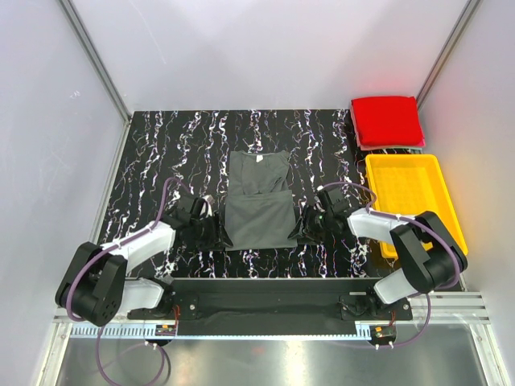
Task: Fold and stack the t-shirts
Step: Fold the tshirt
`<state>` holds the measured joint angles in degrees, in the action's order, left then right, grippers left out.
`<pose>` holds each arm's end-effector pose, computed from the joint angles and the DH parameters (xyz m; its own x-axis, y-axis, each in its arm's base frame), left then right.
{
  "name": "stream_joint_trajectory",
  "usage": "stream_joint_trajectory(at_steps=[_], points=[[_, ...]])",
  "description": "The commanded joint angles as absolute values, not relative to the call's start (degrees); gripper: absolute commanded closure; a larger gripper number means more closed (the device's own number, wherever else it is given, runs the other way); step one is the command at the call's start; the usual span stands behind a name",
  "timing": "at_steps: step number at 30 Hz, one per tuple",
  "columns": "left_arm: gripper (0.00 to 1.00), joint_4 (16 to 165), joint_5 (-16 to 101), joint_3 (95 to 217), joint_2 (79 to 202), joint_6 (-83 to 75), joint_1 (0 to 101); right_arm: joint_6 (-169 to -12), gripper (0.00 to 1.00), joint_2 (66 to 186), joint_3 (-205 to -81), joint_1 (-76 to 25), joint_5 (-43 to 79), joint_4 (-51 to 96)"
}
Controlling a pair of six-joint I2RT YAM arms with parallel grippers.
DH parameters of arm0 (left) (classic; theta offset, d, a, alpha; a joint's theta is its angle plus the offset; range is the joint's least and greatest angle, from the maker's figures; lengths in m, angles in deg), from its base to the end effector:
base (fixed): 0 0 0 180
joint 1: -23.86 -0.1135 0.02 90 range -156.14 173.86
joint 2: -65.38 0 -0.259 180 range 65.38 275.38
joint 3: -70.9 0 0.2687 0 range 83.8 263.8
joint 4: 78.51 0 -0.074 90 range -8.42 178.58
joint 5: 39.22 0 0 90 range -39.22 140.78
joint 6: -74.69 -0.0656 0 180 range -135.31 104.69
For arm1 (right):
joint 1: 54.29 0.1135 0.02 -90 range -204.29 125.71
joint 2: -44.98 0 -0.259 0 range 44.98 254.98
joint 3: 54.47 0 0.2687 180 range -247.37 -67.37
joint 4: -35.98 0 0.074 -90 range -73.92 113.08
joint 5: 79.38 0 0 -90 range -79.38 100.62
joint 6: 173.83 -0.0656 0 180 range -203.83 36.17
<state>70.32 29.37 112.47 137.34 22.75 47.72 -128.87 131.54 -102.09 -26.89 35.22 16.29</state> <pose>0.2061 -0.1173 0.1051 -0.9633 -0.2015 -0.1771 -0.0741 0.8343 -0.5463 0.2387 0.1545 0.0890 -0.9679 0.2230 -0.1163 0.1048 0.7780 0.6195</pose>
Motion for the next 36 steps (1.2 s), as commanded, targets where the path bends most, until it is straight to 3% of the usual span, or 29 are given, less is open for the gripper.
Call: stream_joint_trajectory(at_steps=[1, 18, 36], points=[[0.50, 71.35, 29.86, 110.70, 136.92, 23.54, 48.12, -127.87, 0.53, 132.34, -99.71, -26.17, 27.33, 9.37], [0.62, 71.97, 30.91, 109.64, 137.72, 24.42, 48.82, -126.99, 0.55, 132.35, -96.38, -26.08, 26.36, 9.90], [0.57, 72.94, 33.64, 109.56, 139.91, 23.98, 48.82, -125.58, 0.50, 131.81, -96.29, -25.99, 23.19, 7.17]])
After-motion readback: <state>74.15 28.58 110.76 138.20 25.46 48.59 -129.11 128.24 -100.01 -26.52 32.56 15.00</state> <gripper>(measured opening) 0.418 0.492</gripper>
